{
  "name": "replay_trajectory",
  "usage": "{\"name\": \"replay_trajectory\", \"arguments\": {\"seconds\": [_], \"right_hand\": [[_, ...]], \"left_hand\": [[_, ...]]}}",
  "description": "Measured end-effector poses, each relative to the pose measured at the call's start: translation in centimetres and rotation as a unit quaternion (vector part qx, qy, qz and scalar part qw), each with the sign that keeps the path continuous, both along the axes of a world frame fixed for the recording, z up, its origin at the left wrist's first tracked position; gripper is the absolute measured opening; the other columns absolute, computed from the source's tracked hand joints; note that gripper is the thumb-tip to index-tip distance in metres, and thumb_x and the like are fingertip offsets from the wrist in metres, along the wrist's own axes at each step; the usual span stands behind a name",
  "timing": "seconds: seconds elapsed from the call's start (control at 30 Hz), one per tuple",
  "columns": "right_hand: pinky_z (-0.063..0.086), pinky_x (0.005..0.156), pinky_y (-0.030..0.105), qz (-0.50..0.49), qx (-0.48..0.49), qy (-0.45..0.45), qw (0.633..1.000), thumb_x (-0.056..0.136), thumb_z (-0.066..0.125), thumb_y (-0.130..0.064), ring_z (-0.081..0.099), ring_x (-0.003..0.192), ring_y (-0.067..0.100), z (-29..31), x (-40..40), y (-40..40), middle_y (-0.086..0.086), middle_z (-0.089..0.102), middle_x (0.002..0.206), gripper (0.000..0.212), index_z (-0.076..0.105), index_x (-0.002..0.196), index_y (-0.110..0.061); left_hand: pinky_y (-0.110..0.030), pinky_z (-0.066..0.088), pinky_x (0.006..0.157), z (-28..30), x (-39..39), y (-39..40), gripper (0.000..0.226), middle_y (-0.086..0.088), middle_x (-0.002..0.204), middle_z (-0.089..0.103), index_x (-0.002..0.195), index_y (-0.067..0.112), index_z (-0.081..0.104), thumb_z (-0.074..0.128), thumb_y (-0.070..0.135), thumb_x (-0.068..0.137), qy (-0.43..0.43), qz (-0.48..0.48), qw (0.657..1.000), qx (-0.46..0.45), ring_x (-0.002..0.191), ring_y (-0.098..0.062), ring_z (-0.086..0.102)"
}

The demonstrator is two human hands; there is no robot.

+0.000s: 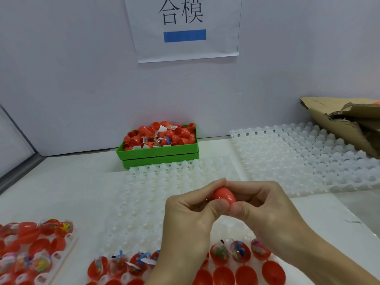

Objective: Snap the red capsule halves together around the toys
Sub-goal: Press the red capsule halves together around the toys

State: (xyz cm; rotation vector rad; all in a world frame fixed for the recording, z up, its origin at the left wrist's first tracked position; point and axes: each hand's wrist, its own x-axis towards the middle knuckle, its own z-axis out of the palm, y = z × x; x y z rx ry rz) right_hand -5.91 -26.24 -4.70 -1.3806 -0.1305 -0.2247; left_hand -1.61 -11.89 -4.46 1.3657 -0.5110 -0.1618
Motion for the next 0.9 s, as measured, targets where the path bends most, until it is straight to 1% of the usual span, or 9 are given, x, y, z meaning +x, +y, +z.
{"name": "replay_trajectory", "arguments": {"seconds": [0.17,0.3,0.37,0.43,0.53,0.6,0.7,0.8,0.9], "right_hand": [[0.056,0.085,0.024,-0.025,-0.019,-0.023,0.999,0.077,0.072,-0.003,0.073,0.1,0.026,-0.1,-0.1,0.5,0.012,0.077,0.1,0.03,0.078,0.104,-0.014],[0.055,0.093,0.033,0.023,-0.011,-0.017,1.0,0.079,0.074,-0.009,0.07,0.105,0.033,0.3,0.0,0.1,0.019,0.074,0.106,0.03,0.075,0.109,-0.005],[0.055,0.092,0.033,0.055,0.05,-0.002,0.997,0.078,0.071,-0.013,0.068,0.109,0.036,0.6,0.0,-0.3,0.024,0.071,0.111,0.035,0.072,0.111,-0.001],[0.055,0.091,0.034,0.086,0.125,0.017,0.988,0.078,0.066,-0.015,0.065,0.114,0.039,0.9,-0.1,-0.7,0.028,0.068,0.117,0.04,0.07,0.115,0.0],[0.055,0.095,0.046,0.108,0.158,0.039,0.981,0.081,0.066,-0.023,0.061,0.115,0.047,0.8,-0.2,-0.7,0.031,0.063,0.124,0.048,0.065,0.125,-0.003],[0.057,0.09,0.046,0.074,0.145,0.059,0.985,0.086,0.066,-0.026,0.064,0.109,0.046,0.6,0.0,-0.5,0.031,0.065,0.119,0.042,0.064,0.123,-0.007],[0.059,0.072,0.031,-0.016,0.08,0.053,0.995,0.083,0.067,-0.028,0.072,0.091,0.036,0.6,0.2,-0.2,0.026,0.072,0.102,0.03,0.07,0.107,-0.01],[0.058,0.07,0.024,-0.081,-0.004,0.016,0.997,0.079,0.067,-0.026,0.074,0.085,0.028,0.6,0.1,-0.2,0.017,0.076,0.091,0.023,0.076,0.098,-0.018],[0.058,0.07,0.022,-0.111,-0.029,-0.009,0.993,0.076,0.069,-0.022,0.075,0.083,0.025,0.7,0.0,-0.2,0.012,0.077,0.089,0.021,0.078,0.096,-0.018]], "left_hand": [[-0.015,0.056,0.076,-0.2,-0.3,-0.1,0.029,0.011,0.088,0.077,0.081,0.046,0.078,0.072,0.022,0.065,-0.032,0.028,0.999,-0.005,0.09,-0.004,0.073],[-0.017,0.056,0.079,0.1,-0.1,0.1,0.027,0.009,0.091,0.078,0.092,0.043,0.078,0.076,0.026,0.071,-0.054,-0.002,0.998,0.006,0.093,-0.006,0.073],[-0.022,0.056,0.087,0.3,0.3,0.6,0.027,0.006,0.099,0.077,0.103,0.037,0.076,0.078,0.025,0.08,-0.059,-0.034,0.998,0.016,0.101,-0.009,0.071],[-0.026,0.054,0.092,0.4,0.7,1.0,0.031,0.002,0.106,0.076,0.112,0.029,0.074,0.069,0.018,0.084,-0.066,-0.067,0.995,0.022,0.108,-0.015,0.069],[-0.022,0.054,0.087,0.6,1.0,1.1,0.028,0.002,0.104,0.075,0.107,0.028,0.073,0.07,0.013,0.084,-0.093,-0.054,0.994,0.034,0.104,-0.015,0.069],[-0.019,0.055,0.082,0.7,1.0,0.9,0.025,0.005,0.107,0.073,0.1,0.03,0.072,0.074,0.01,0.084,-0.093,-0.039,0.995,0.026,0.104,-0.014,0.069],[-0.014,0.055,0.076,0.5,1.0,0.9,0.031,0.012,0.107,0.071,0.096,0.036,0.071,0.075,0.008,0.083,-0.112,-0.001,0.992,0.048,0.105,-0.007,0.066],[-0.014,0.055,0.076,0.4,1.1,1.0,0.038,0.011,0.101,0.072,0.097,0.035,0.071,0.078,0.001,0.08,-0.127,0.021,0.99,0.059,0.098,-0.007,0.068],[-0.015,0.056,0.077,0.3,1.3,1.0,0.038,0.009,0.098,0.075,0.102,0.028,0.073,0.082,0.004,0.075,-0.102,0.018,0.994,0.04,0.097,-0.008,0.07]]}}
